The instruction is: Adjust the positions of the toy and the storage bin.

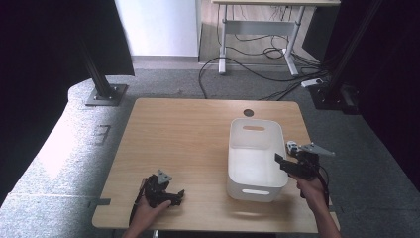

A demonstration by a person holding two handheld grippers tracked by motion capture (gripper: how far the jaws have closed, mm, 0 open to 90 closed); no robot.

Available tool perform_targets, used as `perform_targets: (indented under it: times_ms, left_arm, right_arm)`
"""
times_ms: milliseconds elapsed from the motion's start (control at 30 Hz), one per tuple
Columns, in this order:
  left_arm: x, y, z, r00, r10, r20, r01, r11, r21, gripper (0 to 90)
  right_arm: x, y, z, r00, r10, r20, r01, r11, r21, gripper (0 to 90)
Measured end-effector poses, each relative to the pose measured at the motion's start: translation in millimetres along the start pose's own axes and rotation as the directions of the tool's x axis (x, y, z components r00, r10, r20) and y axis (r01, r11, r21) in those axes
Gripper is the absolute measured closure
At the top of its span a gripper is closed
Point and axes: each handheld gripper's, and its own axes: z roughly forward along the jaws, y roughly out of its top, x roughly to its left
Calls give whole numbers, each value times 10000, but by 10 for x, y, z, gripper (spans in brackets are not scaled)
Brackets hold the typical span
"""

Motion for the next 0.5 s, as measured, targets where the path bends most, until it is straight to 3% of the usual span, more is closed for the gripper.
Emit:
perform_targets:
  times_ms: [267,500]
  left_arm:
    - [0,0,-1,10000,3,-1,-3,10000,7,0]
    - [0,0,0,10000,0,-1,0,10000,6,0]
  right_arm:
    - [9,0,2,9990,181,-416,-180,9998,27,430]
    - [72,21,16,9986,29,-536,-20,9999,160,511]
